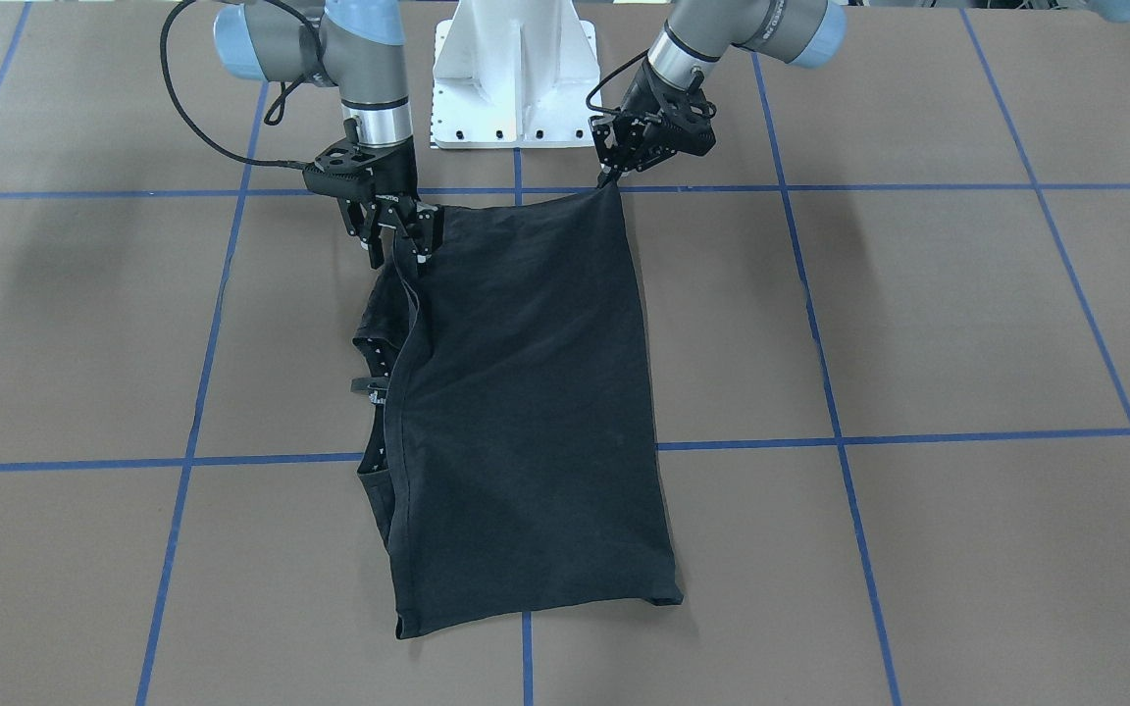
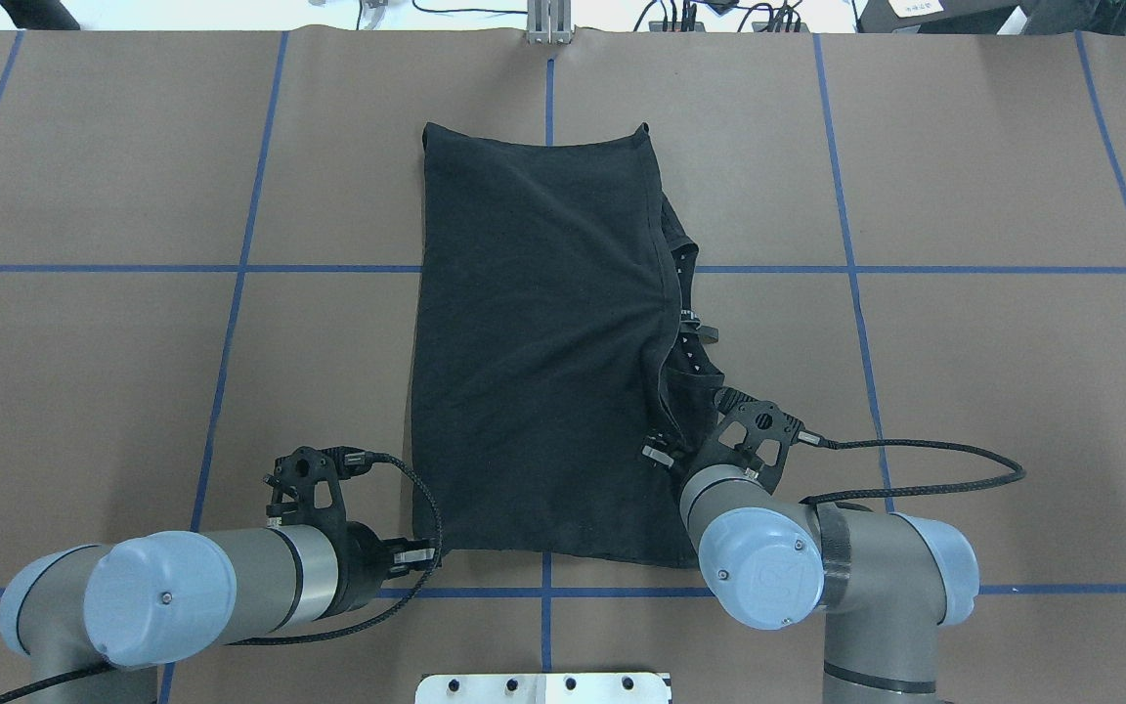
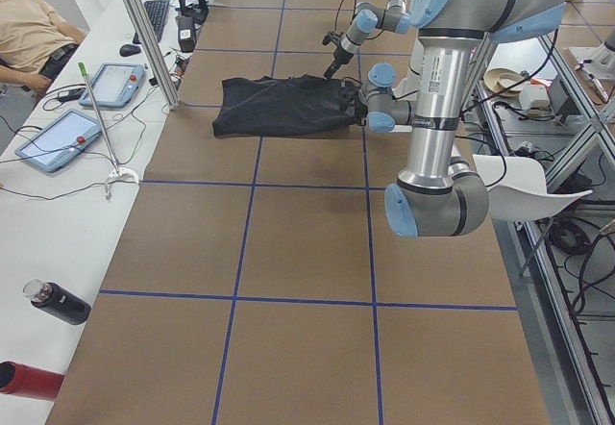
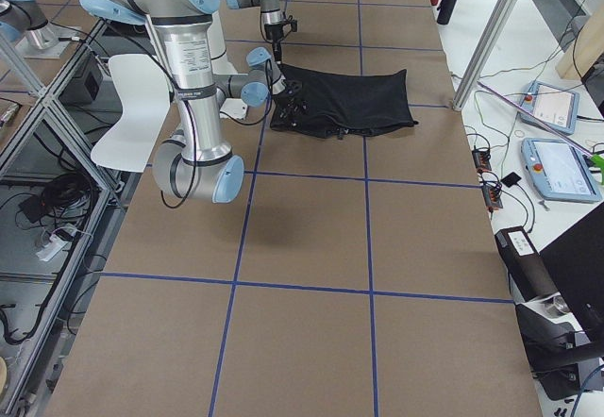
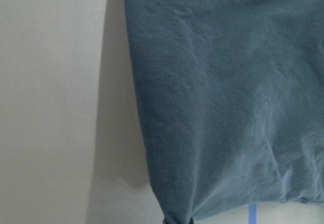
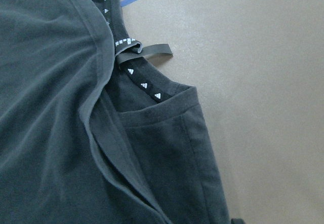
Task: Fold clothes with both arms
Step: 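Grasp the shirt's near edge corners with both grippers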
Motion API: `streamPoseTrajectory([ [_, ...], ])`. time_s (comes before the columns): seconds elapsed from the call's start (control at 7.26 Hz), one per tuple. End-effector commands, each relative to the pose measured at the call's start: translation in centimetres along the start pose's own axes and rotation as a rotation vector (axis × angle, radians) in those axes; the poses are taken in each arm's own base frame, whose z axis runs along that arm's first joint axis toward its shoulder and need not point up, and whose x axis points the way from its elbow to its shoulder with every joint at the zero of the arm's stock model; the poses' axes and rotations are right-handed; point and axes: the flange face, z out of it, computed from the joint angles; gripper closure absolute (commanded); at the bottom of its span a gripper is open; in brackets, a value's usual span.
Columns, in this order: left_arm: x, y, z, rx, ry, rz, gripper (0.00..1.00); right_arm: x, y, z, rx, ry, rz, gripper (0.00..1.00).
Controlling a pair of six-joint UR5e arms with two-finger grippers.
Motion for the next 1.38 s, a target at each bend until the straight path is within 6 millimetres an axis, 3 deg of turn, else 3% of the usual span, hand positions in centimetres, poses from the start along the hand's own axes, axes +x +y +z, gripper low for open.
streamPoseTrajectory([
  [0.0,0.0,0.1,0.0,-0.002,-0.001,0.000,1.00,0.4,0.4,0.6,0.007,0.016,-0.019,0.30],
  [0.28,0.0,0.1,0.0,-0.002,-0.001,0.000,1.00,0.5,0.7,0.6,0.006,0.018,-0.023,0.48],
  [0.41,0.0,0.1,0.0,-0.002,-0.001,0.000,1.00,0.5,0.9,0.6,0.010,0.017,-0.027,0.49],
  [0.55,0.0,0.1,0.0,-0.002,-0.001,0.000,1.00,0.4,1.0,0.5,0.009,0.014,-0.027,0.57],
  [0.69,0.1,0.1,0.0,-0.002,0.001,0.000,1.00,0.2,1.1,0.4,0.009,0.011,-0.025,0.85],
  [0.83,0.1,0.1,0.0,-0.002,0.001,0.000,1.00,0.2,1.2,0.3,0.008,0.009,-0.025,1.00],
  [1.24,0.2,0.0,0.0,0.000,0.004,-0.001,1.00,0.2,2.0,-0.4,0.024,-0.011,-0.036,1.00],
])
